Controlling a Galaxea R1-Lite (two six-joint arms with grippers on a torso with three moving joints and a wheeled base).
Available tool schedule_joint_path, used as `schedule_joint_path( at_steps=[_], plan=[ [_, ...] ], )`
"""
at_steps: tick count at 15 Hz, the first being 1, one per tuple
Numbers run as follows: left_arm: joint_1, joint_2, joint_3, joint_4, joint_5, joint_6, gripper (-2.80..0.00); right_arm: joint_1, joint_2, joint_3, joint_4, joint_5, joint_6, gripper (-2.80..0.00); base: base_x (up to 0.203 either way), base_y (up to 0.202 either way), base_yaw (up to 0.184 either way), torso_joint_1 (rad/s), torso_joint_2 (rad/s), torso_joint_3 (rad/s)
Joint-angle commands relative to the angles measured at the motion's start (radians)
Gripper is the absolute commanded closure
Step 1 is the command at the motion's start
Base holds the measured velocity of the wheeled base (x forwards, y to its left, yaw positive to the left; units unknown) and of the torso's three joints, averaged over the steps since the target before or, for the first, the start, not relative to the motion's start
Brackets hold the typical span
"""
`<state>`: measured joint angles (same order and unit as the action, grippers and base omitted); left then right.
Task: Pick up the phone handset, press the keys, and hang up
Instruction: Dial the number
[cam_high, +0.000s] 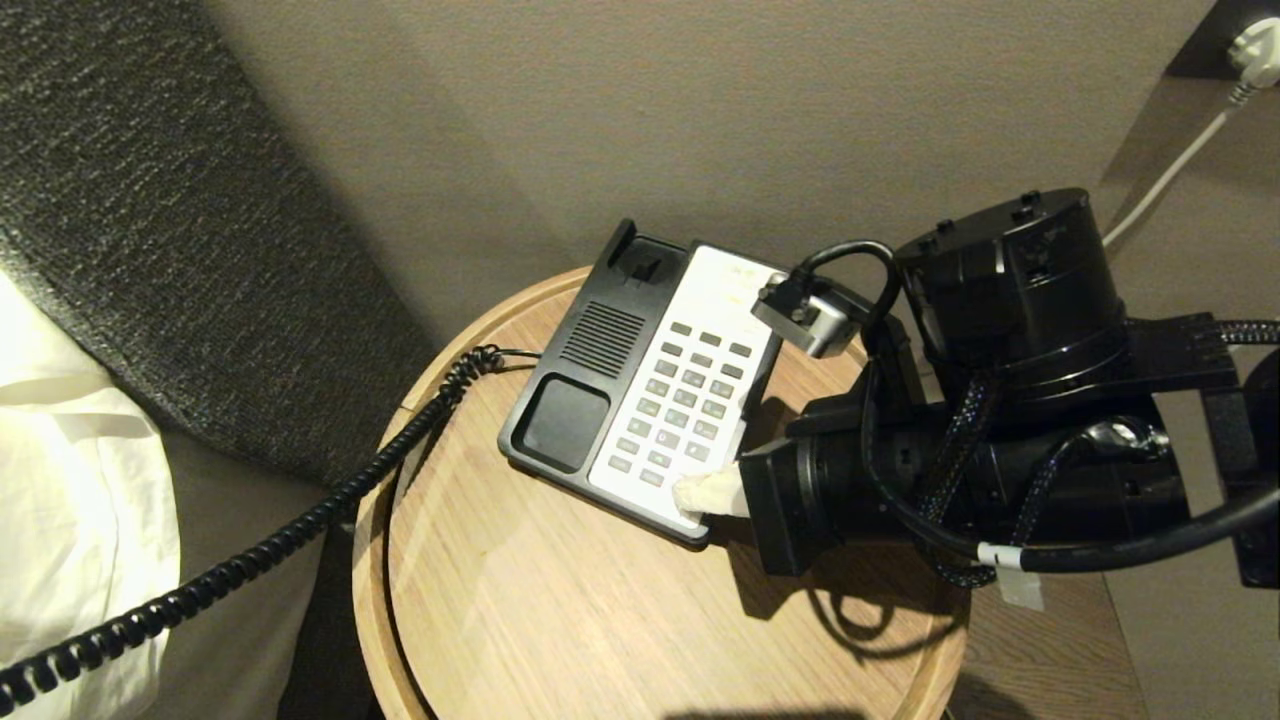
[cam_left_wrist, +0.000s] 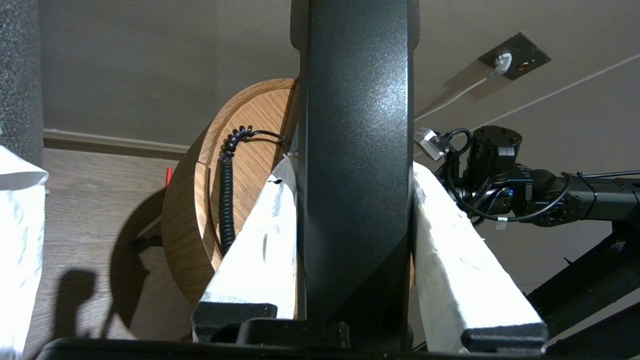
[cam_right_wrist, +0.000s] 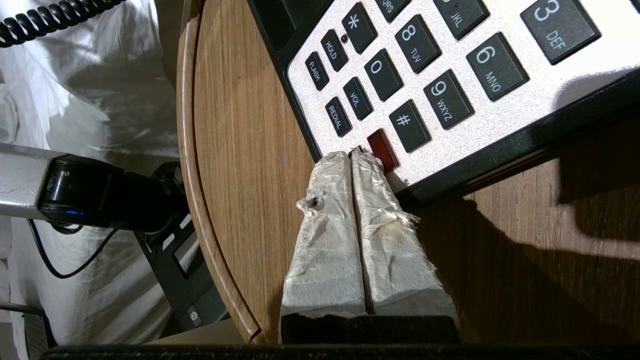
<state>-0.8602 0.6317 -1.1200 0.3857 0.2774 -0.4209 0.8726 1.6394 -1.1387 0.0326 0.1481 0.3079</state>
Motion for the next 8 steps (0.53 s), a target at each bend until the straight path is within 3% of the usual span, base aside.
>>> schedule_joint_path(
  at_steps=[1,8],
  plan=[
    [0.0,-0.003,0.006,0.002,0.002,-0.003,0.0,0.0,-0.002,-0.002,0.001,0.0,0.002,0.0,0.0,0.0,0.0,0.0,0.0,0.0],
    [0.0,0.011,0.016,0.004,0.002,-0.003,0.0,-0.001,-0.081,-0.005,0.015,0.002,0.011,0.0,0.0,0.0,0.0,0.0,0.0,0.0]
  ],
)
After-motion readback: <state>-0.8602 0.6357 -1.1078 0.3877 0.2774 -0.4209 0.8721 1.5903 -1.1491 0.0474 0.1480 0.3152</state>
